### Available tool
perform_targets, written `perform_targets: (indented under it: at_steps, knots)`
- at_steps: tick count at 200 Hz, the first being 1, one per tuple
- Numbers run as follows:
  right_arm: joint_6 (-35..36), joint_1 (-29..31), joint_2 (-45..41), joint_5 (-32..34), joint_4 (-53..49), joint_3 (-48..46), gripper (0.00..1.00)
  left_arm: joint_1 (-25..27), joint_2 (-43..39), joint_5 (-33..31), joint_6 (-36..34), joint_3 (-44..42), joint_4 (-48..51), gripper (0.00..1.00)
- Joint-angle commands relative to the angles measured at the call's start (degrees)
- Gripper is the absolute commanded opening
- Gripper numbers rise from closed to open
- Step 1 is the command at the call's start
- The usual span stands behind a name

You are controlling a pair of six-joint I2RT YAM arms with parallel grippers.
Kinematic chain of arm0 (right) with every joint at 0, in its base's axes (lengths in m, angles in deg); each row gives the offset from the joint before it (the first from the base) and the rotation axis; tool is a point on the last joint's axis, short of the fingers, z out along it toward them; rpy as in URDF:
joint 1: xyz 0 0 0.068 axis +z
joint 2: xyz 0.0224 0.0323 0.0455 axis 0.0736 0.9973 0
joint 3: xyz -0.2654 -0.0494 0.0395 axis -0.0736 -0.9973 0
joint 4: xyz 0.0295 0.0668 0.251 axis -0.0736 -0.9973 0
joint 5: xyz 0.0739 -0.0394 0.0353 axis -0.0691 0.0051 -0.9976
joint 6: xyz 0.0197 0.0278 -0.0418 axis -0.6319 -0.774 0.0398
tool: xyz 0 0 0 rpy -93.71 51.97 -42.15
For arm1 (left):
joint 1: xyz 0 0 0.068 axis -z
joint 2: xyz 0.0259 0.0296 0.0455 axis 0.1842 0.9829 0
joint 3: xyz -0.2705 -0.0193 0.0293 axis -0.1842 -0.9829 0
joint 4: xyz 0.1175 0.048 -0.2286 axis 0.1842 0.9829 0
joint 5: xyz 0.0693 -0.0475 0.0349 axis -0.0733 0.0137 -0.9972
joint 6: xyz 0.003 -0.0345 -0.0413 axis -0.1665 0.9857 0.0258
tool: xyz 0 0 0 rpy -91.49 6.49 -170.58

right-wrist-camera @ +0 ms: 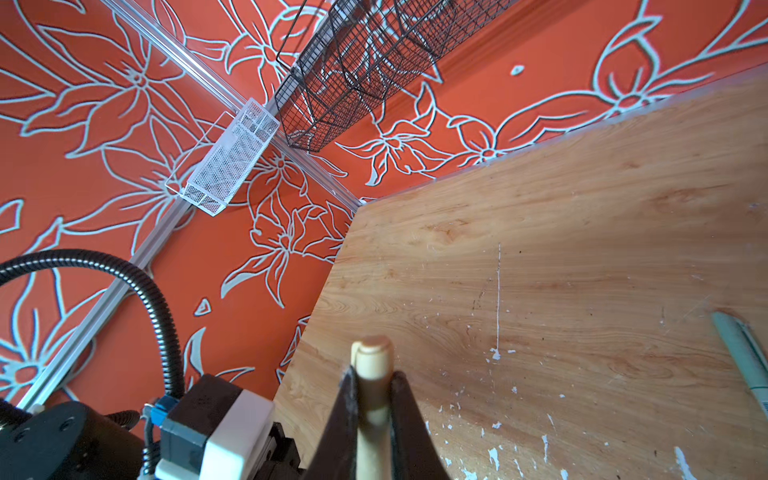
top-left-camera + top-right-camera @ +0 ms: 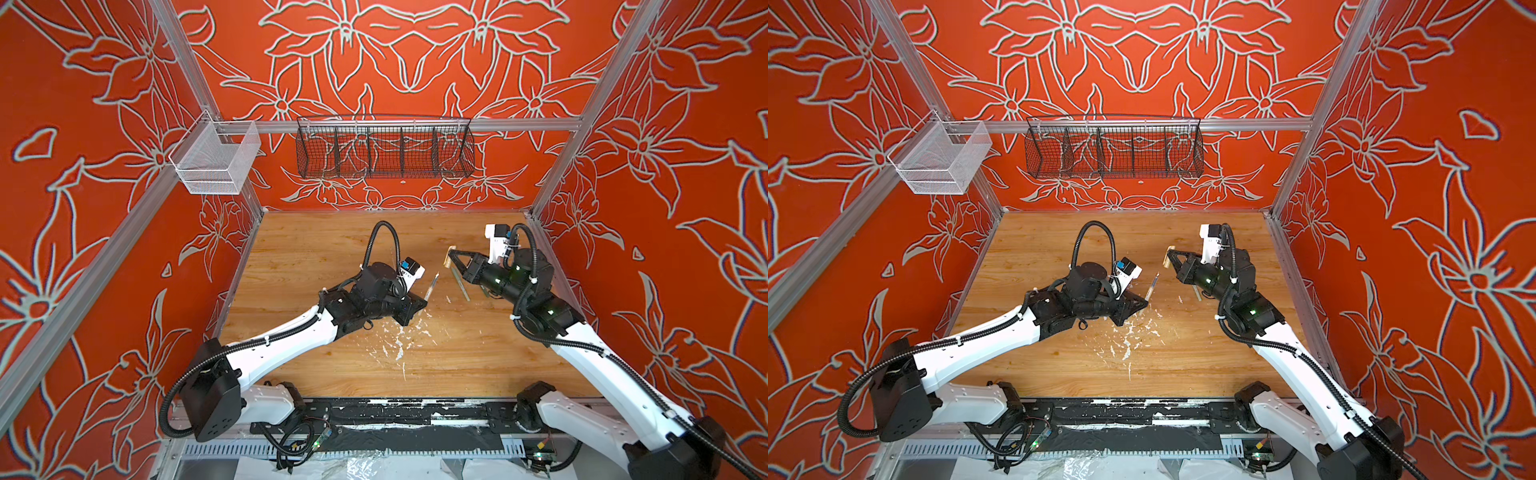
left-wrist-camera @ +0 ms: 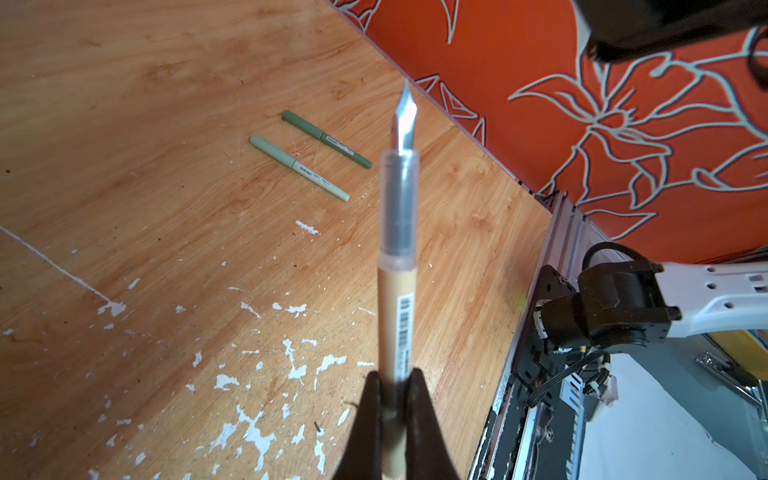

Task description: Insert the pens into the pen caps

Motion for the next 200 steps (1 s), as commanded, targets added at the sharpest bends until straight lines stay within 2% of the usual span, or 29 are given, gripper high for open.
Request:
perform_targets:
  at_steps: [1,68,200]
  knots:
    - [-2.06,-0.19,-0.34,-2.31,3.28,-0.94,0.05,0.54,0.42,1.36,-1.27,1.60,-1.46,0.00]
    - [-4.14,-0.18,0.46,-4.20,7.05,-2.56,0.04,0.86,0.97,1.20,-1.99,2.78,-0.75,0.00]
    - [-1.41,-0.19,-2.87,-1.82,2.03,-2.01,0.04,0.89,1.48,0.64,-2.87,3.52,-0.04,0.00]
